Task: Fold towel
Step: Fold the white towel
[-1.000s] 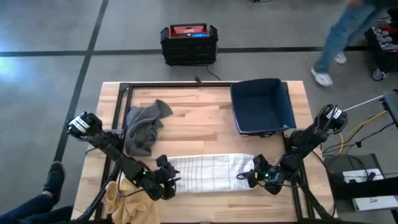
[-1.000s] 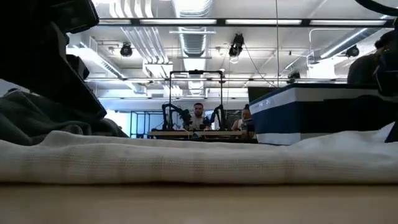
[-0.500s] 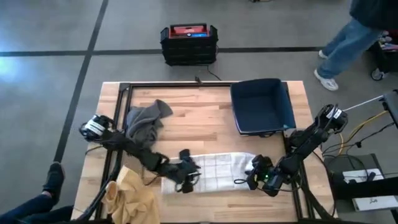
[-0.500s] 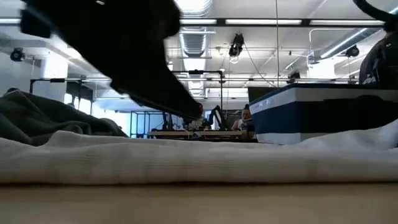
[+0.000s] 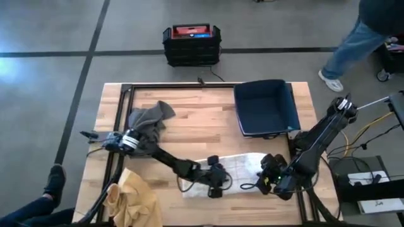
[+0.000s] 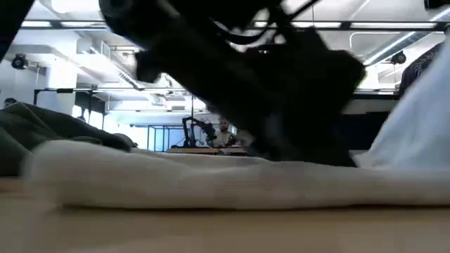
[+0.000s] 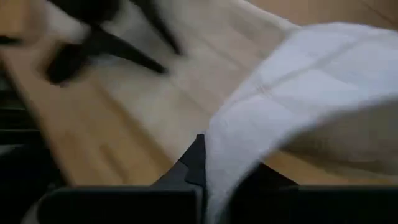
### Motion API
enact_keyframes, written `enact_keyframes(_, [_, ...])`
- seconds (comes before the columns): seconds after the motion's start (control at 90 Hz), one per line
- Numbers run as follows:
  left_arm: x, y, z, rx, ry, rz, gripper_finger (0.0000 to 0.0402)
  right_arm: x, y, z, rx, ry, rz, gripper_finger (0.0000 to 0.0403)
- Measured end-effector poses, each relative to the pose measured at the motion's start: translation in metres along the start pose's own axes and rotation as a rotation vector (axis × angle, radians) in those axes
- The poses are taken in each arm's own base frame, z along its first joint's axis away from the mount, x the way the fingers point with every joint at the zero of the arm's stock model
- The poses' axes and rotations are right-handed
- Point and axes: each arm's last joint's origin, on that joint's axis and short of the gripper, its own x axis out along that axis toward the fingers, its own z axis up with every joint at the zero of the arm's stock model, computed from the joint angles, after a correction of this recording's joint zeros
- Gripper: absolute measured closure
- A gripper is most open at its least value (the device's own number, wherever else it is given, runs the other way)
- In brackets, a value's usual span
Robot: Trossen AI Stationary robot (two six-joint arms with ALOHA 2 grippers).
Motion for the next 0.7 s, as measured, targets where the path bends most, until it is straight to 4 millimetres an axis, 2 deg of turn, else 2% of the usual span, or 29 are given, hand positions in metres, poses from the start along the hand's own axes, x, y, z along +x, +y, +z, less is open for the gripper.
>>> enact_keyframes(0.1, [0.006, 0.000, 0.016, 0.004, -0.027, 0.002, 0.0288, -0.011, 0.012, 0.008, -0.015, -0.047, 0.049, 0.0395])
enact_keyframes(0.2, [-0.001, -0.002, 0.039, 0.050, -0.017, 0.011, 0.0288, -0.013, 0.020, 0.012, -0.019, -0.073, 0.058, 0.0394])
enact_keyframes(0.322, [-0.030, -0.009, 0.072, 0.112, 0.089, 0.022, 0.0288, -0.010, 0.025, 0.012, -0.022, -0.070, 0.046, 0.0394])
enact_keyframes(0.411, [-0.061, -0.014, 0.084, 0.169, 0.234, 0.040, 0.0288, -0.008, 0.027, 0.013, -0.021, -0.067, 0.043, 0.0394])
enact_keyframes(0.544, [-0.103, -0.029, 0.070, 0.241, 0.409, 0.055, 0.0288, -0.008, 0.026, 0.013, -0.022, -0.066, 0.040, 0.0394])
enact_keyframes(0.622, [-0.119, -0.036, 0.049, 0.253, 0.460, 0.062, 0.0288, -0.008, 0.026, 0.013, -0.025, -0.065, 0.035, 0.0394])
enact_keyframes(0.7, [-0.125, -0.039, 0.021, 0.215, 0.473, 0.065, 0.0288, -0.007, 0.026, 0.013, -0.025, -0.067, 0.035, 0.0394])
